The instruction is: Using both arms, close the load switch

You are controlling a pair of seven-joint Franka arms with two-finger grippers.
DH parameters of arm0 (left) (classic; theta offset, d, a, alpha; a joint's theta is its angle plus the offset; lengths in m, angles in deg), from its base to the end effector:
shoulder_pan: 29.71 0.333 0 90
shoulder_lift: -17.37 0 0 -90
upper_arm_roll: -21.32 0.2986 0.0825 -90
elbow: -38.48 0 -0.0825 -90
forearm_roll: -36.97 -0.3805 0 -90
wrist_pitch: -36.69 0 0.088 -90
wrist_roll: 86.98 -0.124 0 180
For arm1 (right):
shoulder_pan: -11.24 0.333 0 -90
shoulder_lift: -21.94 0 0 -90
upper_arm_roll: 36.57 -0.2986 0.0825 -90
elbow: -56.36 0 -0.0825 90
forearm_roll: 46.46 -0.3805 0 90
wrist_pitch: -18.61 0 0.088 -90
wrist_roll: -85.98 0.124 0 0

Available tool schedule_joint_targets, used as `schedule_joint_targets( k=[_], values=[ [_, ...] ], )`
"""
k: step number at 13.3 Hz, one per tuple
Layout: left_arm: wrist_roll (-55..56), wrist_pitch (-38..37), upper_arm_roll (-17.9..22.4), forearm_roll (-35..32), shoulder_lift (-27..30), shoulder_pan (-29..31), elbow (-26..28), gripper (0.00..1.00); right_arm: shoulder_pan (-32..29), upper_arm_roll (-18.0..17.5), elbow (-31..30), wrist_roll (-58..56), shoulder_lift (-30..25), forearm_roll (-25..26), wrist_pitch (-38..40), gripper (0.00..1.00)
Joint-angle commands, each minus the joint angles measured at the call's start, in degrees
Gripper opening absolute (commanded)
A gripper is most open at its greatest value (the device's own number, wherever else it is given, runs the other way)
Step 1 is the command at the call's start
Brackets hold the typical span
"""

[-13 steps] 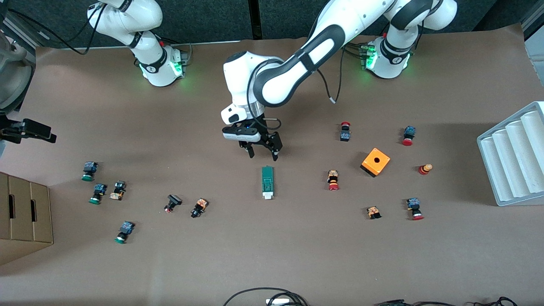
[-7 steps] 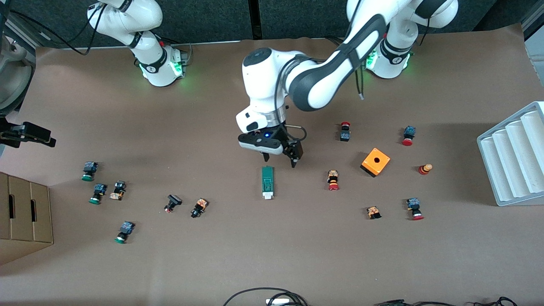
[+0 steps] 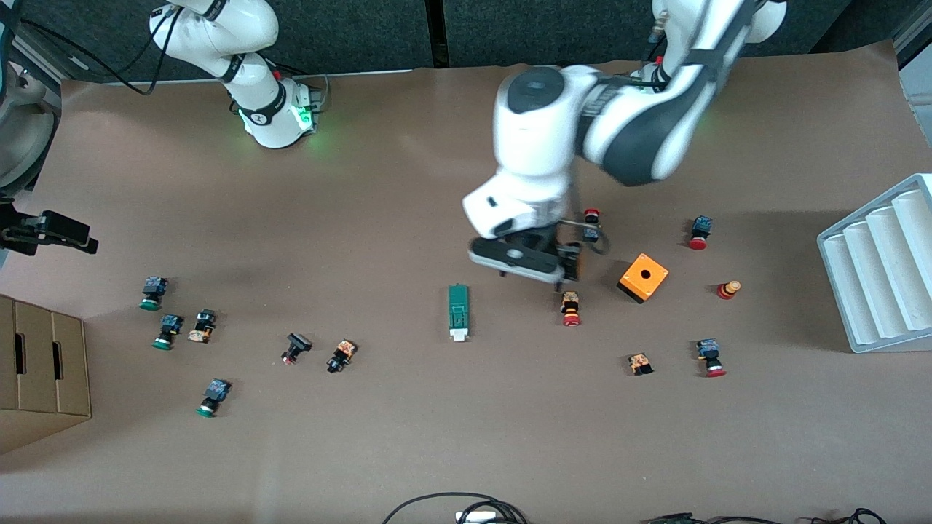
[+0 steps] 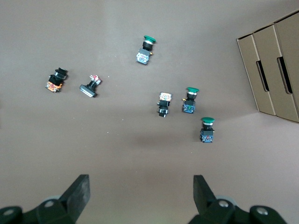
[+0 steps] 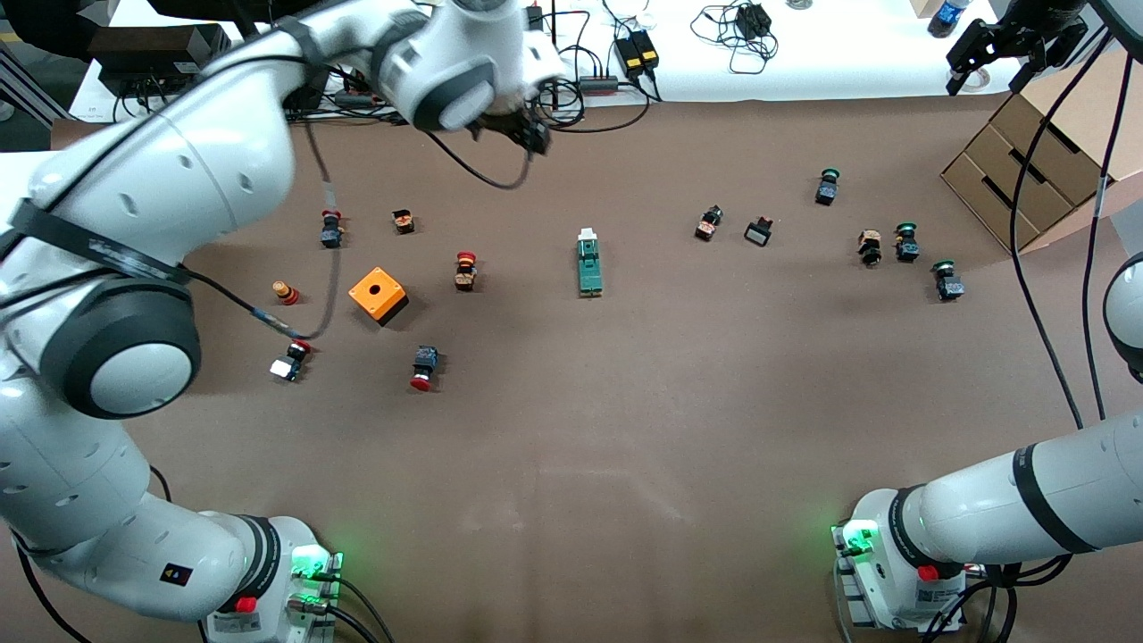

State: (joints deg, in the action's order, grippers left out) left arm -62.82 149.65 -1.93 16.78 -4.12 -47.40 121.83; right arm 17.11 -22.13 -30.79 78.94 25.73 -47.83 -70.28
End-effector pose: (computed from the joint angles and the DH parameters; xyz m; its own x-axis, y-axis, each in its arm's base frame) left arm 0.5532 -0.3935 0.4708 0.9045 -0.3594 0.2297 -0.3421 -0.9329 -0.1126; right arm 0.5616 -0.0772 0.5758 0.9991 -0.0262 -0.0325 -0.0266 -0.9996 -0.0115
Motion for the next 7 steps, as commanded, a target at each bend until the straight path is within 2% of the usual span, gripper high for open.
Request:
schedule_joint_targets(
  k=[1,4,7],
  values=[
    [-6.2,-4.0,-0.6,5.1,3.3,4.6,-0.5,1.00,0.3,0.1,0.7,-0.2,0.3,0.5,-0.5,1.00],
    [-12.7,-13.3,-0.6,7.3,3.5,10.1,-6.2,1.00,0.4,0.1,0.7,-0.2,0.3,0.5,-0.8,1.00],
    [-13.1,-18.6,-0.5,8.8,5.0,15.0,-8.0,1.00,0.3,0.1,0.7,-0.2,0.3,0.5,-0.8,1.00]
  ],
)
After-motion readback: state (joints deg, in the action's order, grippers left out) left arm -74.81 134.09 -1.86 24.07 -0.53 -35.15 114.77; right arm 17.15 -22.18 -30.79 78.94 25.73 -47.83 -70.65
